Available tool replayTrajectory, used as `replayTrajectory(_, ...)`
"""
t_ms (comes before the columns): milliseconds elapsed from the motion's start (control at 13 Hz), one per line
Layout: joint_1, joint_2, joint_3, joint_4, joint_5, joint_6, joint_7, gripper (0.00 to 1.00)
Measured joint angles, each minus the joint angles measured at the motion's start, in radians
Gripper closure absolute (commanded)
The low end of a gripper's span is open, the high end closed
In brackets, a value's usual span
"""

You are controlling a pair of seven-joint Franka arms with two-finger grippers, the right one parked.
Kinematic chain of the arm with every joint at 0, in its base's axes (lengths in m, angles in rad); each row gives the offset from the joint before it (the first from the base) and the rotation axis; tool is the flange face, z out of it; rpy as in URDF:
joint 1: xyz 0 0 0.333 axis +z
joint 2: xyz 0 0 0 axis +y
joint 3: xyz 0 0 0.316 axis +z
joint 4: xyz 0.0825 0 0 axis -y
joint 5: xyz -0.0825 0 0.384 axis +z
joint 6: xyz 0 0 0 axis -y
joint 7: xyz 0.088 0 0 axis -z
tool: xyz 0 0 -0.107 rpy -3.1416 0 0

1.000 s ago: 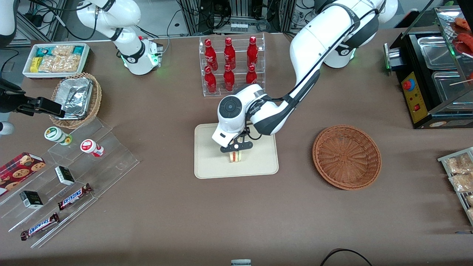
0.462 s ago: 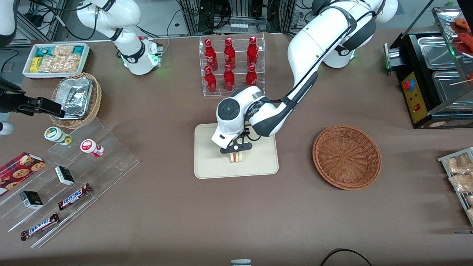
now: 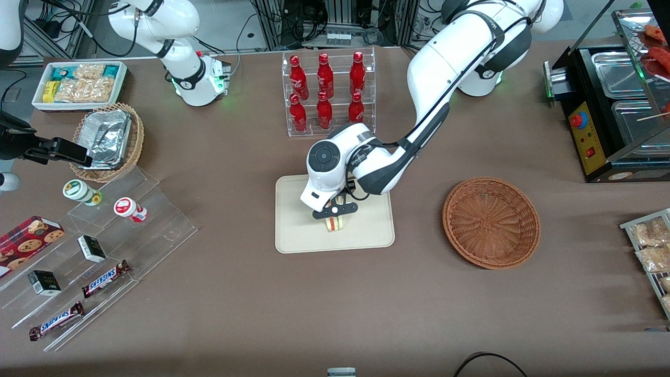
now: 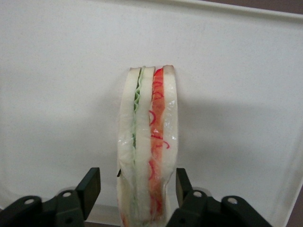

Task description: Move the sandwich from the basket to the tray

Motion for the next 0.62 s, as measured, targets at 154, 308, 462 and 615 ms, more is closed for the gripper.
replayTrajectory(154,0.000,-0.012,-0.004,0.021,0.000,-0.041,-0.002,0.00)
replayTrajectory(308,-0.001,-0.054,-0.010,0.043,-0.001,-0.112,-0.002,0.00)
replayTrajectory(462,-0.002,-0.129,-0.016,0.051,-0.003,-0.187,-0.002,0.00)
replayTrajectory(615,-0.003,-0.196,-0.018,0.050,-0.007,-0.243,0.005,0.00)
